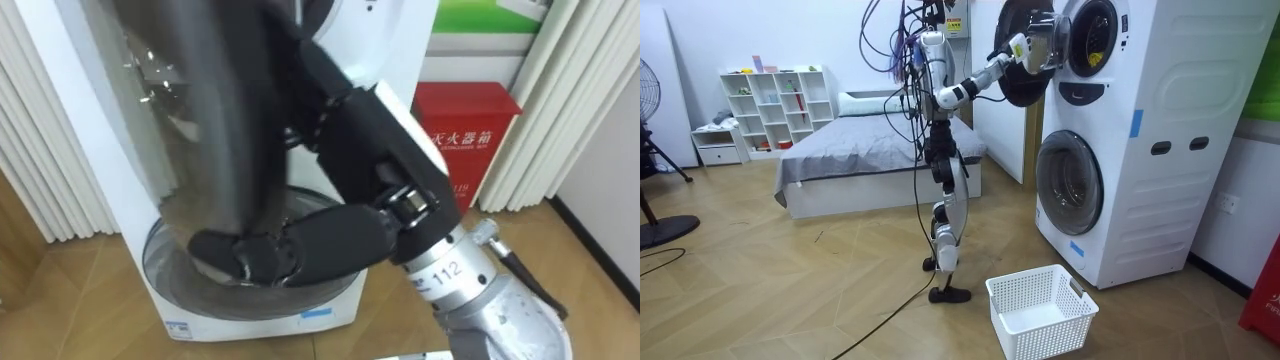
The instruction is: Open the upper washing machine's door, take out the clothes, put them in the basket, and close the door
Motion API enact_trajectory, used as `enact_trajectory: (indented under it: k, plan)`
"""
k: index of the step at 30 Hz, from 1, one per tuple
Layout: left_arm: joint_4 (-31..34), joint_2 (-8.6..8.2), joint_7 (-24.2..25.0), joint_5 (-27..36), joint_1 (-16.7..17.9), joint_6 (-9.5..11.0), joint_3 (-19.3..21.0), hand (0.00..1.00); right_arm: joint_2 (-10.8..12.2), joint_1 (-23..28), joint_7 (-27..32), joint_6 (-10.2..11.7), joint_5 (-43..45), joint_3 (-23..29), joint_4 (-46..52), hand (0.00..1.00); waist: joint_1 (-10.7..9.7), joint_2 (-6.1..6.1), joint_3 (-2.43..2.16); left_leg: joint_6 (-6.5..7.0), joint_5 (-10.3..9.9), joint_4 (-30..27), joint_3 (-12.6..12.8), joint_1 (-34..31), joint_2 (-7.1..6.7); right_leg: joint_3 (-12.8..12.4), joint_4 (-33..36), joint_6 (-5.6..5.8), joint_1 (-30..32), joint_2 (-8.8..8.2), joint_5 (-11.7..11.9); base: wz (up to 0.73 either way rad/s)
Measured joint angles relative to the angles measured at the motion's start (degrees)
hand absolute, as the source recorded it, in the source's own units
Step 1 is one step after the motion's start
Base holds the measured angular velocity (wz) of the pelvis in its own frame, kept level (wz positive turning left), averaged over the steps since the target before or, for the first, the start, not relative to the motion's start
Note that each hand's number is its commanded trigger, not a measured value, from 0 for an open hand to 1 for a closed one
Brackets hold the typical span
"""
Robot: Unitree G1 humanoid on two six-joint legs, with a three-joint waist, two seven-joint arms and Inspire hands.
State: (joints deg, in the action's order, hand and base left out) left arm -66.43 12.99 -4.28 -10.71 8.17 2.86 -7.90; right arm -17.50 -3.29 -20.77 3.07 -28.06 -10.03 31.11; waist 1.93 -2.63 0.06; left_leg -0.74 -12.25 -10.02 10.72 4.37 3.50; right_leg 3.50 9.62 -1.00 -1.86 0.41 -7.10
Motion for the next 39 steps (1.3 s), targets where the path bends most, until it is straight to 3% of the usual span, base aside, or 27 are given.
enact_trajectory:
  k: [10, 15, 23, 30, 39]
  plan:
    - [0.02, 0.01, 0.13, 0.01, -0.2, 0.0, -0.26, 0.0, 0.09, -0.01, -3.86, 0.82, -0.97, -2.35, 1.0, 0.0, 0.28, -0.13, -0.13, 0.01, 0.02, -0.42, -0.05, -0.23, -0.01, 0.25, -0.16, -0.02, 0.1, -0.03, -0.02, 0.0]
    - [0.11, 0.03, 0.12, 0.0, -0.4, 0.0, -0.25, 0.0, 0.27, -0.29, -5.91, 1.17, -0.99, -3.93, 1.23, 0.0, 1.97, -0.44, -0.22, 0.02, 0.01, -0.43, -0.24, -0.12, -0.01, 0.5, -0.03, -0.02, -0.11, -0.08, -0.01, 0.02]
    - [0.11, 0.37, 0.13, -0.02, -0.34, 0.0, -0.29, 0.0, 0.38, -0.4, -7.89, 1.03, -0.91, -5.05, 1.13, 0.0, 4.53, -0.92, 0.0, 0.02, 0.0, -0.62, -2.05, -0.86, -0.07, 2.13, 0.02, -0.03, -0.4, -0.3, 0.0, 0.12]
    - [0.12, 0.2, 0.2, -0.01, 0.47, -0.32, -0.3, 0.0, 1.83, -0.4, -8.97, 0.59, -0.91, -5.06, 0.68, 0.0, 4.91, -0.88, 0.34, 0.01, -0.01, -0.74, -3.48, -1.26, -0.1, 3.81, -0.04, -0.02, -0.67, -0.4, -0.01, 0.11]
    - [0.63, -0.03, 0.21, -0.03, 0.24, -0.34, -0.2, 0.0, 1.84, -0.4, -12.02, 0.55, -0.61, -5.54, -0.47, 0.0, 6.24, -0.99, 0.33, 0.02, 0.0, -0.56, -4.01, -1.72, -0.16, 4.13, -0.05, -0.02, -0.36, -0.43, -0.01, 0.02]
